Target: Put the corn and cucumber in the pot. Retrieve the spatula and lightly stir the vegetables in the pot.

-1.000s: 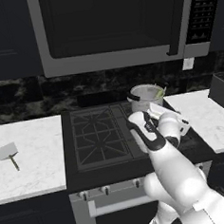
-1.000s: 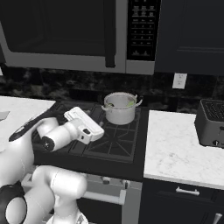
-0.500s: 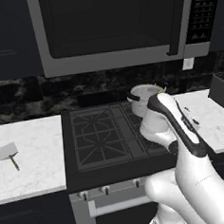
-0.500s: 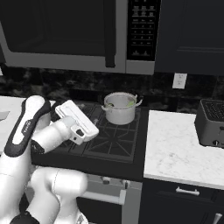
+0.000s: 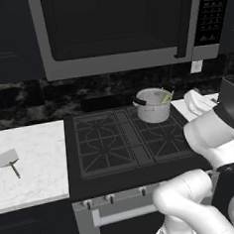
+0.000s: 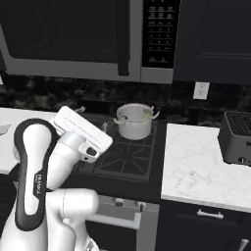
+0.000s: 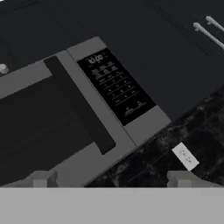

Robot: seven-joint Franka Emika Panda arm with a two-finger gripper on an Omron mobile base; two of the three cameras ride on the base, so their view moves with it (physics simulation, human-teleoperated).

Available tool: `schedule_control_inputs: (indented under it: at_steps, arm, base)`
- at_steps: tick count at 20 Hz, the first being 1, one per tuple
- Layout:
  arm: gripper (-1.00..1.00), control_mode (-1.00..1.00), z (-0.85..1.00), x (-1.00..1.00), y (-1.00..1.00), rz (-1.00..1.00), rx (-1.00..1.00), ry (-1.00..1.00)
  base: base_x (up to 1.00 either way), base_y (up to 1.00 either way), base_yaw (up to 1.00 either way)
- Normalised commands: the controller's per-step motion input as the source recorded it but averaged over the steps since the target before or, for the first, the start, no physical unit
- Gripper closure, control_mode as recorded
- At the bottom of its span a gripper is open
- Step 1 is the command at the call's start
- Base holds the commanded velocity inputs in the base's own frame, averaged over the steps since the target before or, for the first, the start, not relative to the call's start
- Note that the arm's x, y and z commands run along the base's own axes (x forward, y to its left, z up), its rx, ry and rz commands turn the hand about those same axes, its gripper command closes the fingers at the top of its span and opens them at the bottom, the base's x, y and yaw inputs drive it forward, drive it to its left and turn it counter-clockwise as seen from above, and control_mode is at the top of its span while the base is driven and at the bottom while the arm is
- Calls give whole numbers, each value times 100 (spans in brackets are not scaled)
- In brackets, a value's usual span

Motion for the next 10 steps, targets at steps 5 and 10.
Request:
schedule_control_inputs:
  at_steps: [5, 10]
  arm:
    - [-100, -100, 100, -38, 32, 3, -17, -51]
    - [-100, -100, 98, -25, 44, 0, -43, -71]
  base:
    - [0, 0, 0]
    - [0, 0, 0]
